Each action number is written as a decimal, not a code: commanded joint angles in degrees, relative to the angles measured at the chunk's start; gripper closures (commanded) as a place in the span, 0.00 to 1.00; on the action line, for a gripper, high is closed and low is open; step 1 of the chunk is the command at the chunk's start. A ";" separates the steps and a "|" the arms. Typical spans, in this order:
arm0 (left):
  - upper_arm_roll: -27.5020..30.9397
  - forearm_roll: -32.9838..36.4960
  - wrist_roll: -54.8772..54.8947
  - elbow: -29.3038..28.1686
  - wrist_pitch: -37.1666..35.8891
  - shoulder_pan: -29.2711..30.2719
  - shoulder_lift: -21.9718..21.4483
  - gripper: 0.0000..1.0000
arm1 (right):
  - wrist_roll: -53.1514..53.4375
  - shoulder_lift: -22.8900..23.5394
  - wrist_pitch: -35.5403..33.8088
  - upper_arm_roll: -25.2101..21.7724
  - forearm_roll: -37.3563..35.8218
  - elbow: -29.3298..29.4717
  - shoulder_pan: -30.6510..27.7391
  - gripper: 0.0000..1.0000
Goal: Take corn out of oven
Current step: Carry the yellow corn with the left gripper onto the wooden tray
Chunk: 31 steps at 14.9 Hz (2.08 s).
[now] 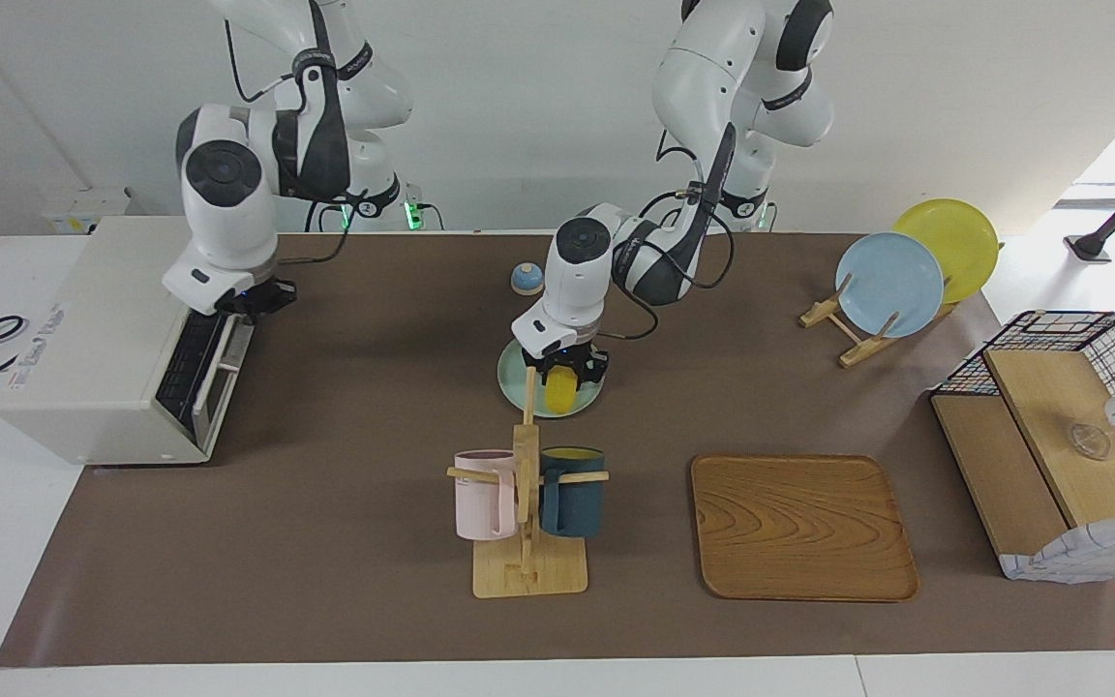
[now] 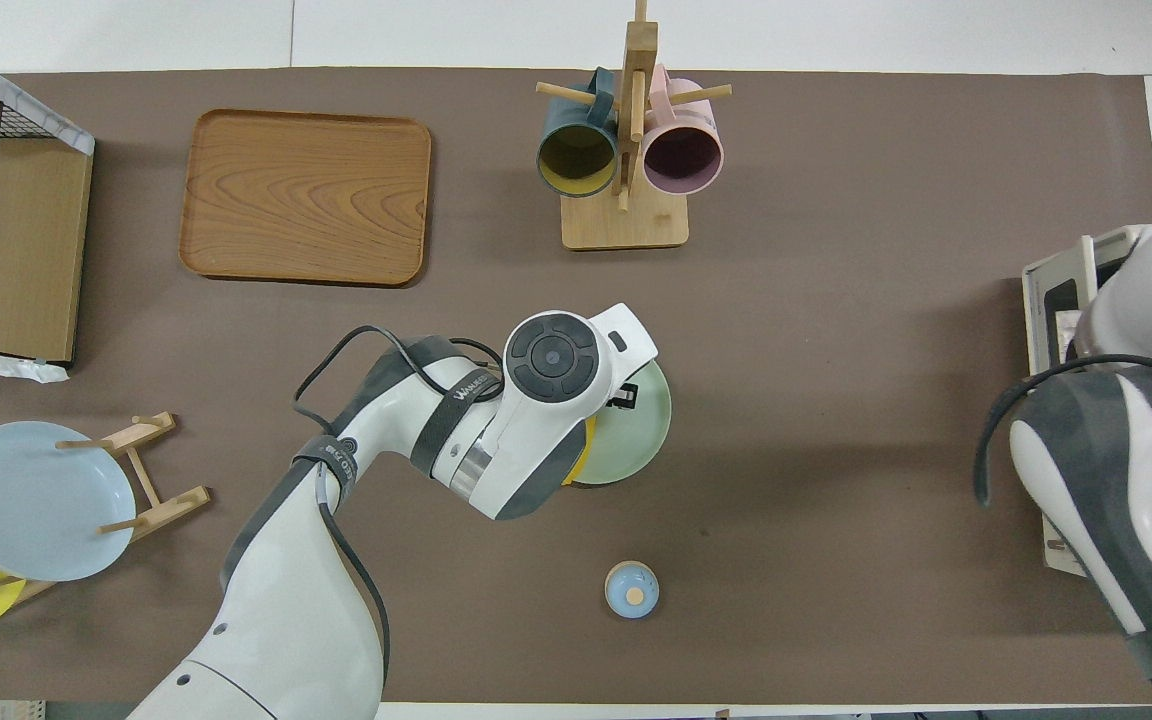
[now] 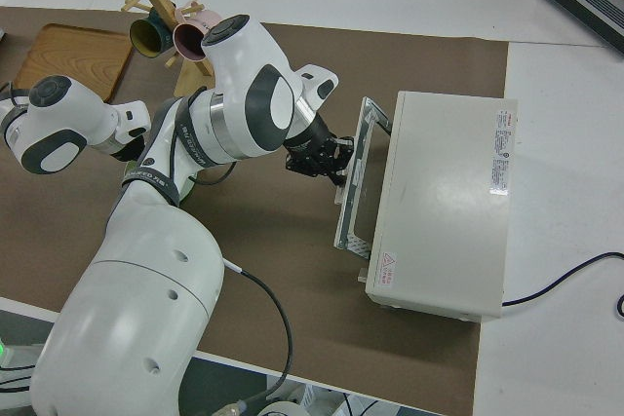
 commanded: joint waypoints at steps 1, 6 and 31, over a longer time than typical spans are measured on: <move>1.02 -1.08 -0.24 -0.67 -3.69 0.58 -2.32 1.00 | -2.42 1.26 2.04 -0.10 -1.47 -0.10 -1.86 1.00; 0.93 -2.58 2.90 7.65 -15.81 14.18 -7.34 1.00 | -2.51 0.29 -5.23 0.25 3.44 6.20 -1.07 1.00; 0.85 -1.96 23.75 28.60 -4.75 35.21 16.41 0.00 | 7.59 2.14 -15.45 1.48 22.17 23.89 -0.89 0.00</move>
